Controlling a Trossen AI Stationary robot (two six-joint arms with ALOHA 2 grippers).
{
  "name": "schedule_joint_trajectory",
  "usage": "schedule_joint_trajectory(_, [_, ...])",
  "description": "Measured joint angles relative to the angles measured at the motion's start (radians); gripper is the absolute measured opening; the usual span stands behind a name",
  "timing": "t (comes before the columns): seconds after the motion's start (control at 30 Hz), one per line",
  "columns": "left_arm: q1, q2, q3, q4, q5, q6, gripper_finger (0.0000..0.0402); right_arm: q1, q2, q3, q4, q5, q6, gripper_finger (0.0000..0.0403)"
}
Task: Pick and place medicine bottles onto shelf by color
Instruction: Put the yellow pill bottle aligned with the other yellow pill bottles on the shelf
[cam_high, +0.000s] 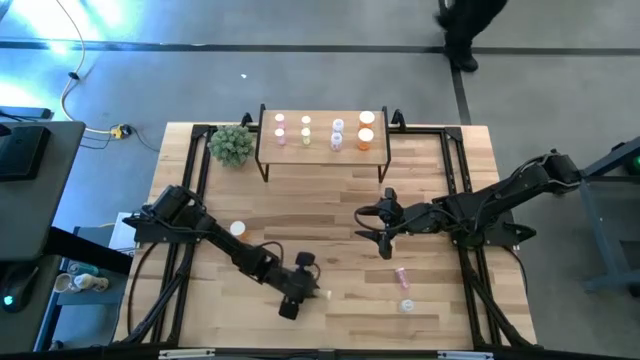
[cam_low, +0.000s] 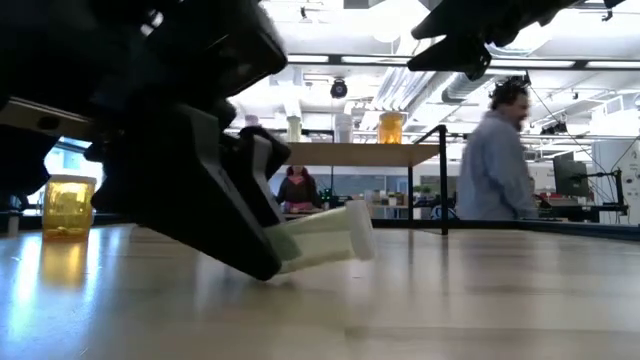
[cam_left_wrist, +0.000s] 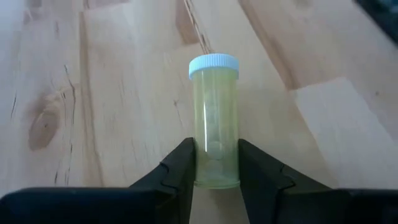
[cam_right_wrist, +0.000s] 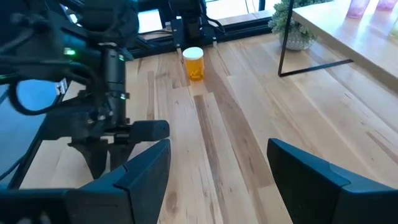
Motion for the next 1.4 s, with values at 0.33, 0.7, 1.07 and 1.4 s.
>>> schedule_joint_trajectory(0.33, [0.007,-0.01,-0.285,0.651,0.0,-0.047,0.0094,0.0,0.049,0.0,0.101,-0.002,-0.028,0.0259])
schedule_joint_trajectory(0.7, [0.061,-0.013,-0.52,1.22,-0.038,-0.023,0.0095,-0.003,0.221,0.0,0.45,-0.006,-0.208,0.0259])
schedule_joint_trajectory(1.07, [0.104,-0.079,-0.572,1.277,-0.026,-0.037,0.0095,-0.028,0.425,0.001,0.826,-0.021,-0.323,0.0259])
schedule_joint_trajectory(1.4, [0.137,-0.191,-0.574,1.193,-0.036,0.018,0.0095,-0.089,0.54,0.06,0.914,-0.229,-0.306,0.0259])
